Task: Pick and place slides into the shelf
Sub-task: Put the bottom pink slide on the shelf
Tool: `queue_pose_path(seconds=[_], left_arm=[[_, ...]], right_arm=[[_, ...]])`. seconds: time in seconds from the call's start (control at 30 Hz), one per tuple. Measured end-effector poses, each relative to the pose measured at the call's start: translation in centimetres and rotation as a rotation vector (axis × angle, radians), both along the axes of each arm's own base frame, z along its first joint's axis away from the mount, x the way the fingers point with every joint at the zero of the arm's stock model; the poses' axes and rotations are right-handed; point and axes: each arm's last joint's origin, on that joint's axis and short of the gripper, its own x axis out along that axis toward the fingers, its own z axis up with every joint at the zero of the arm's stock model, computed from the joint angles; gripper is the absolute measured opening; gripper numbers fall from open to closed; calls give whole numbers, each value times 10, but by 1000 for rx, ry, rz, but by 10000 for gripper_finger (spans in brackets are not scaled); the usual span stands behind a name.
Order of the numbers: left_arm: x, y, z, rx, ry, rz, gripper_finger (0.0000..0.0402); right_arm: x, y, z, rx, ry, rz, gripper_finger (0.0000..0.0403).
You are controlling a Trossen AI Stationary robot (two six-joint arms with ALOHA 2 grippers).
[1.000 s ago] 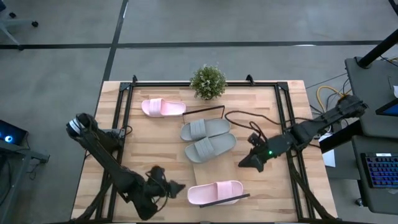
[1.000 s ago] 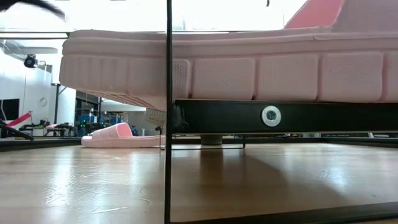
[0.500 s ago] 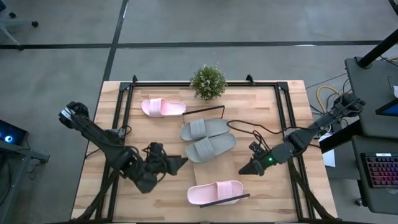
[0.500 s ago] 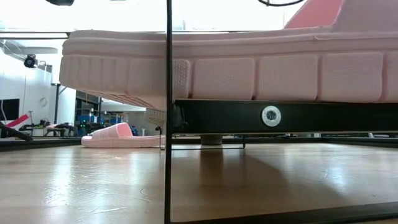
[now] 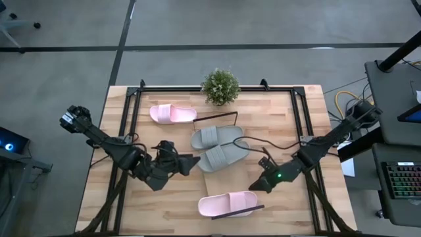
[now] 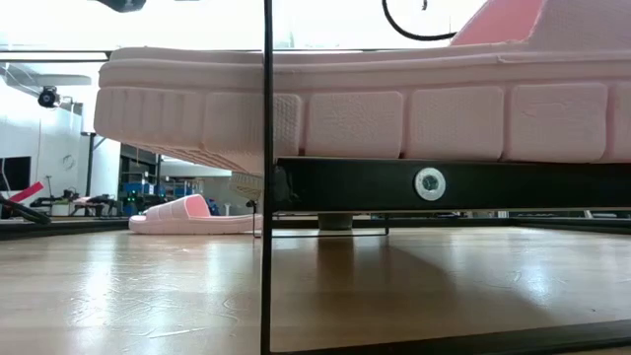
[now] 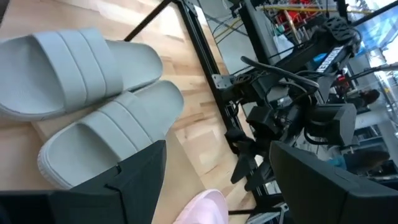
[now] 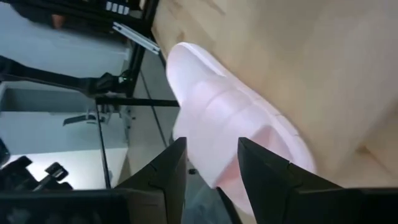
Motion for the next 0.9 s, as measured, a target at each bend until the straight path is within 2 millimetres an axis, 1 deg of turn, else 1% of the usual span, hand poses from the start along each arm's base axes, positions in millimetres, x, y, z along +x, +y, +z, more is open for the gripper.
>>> queue_pose_path(seconds=[0.17, 0.47, 0.57, 0.9], left_arm=[[1, 0, 0, -6, 4, -9, 270], [1, 0, 1, 0, -5, -17, 270], [1, 0, 1, 0, -5, -17, 270], [2, -1, 3, -4, -20, -20, 270]], right_arm=[[9, 7, -6, 31, -31, -1, 134], [7, 20, -20, 46, 29, 20, 135], [8, 24, -21, 59, 22, 27, 135], [12, 28, -28, 80, 25, 19, 135]])
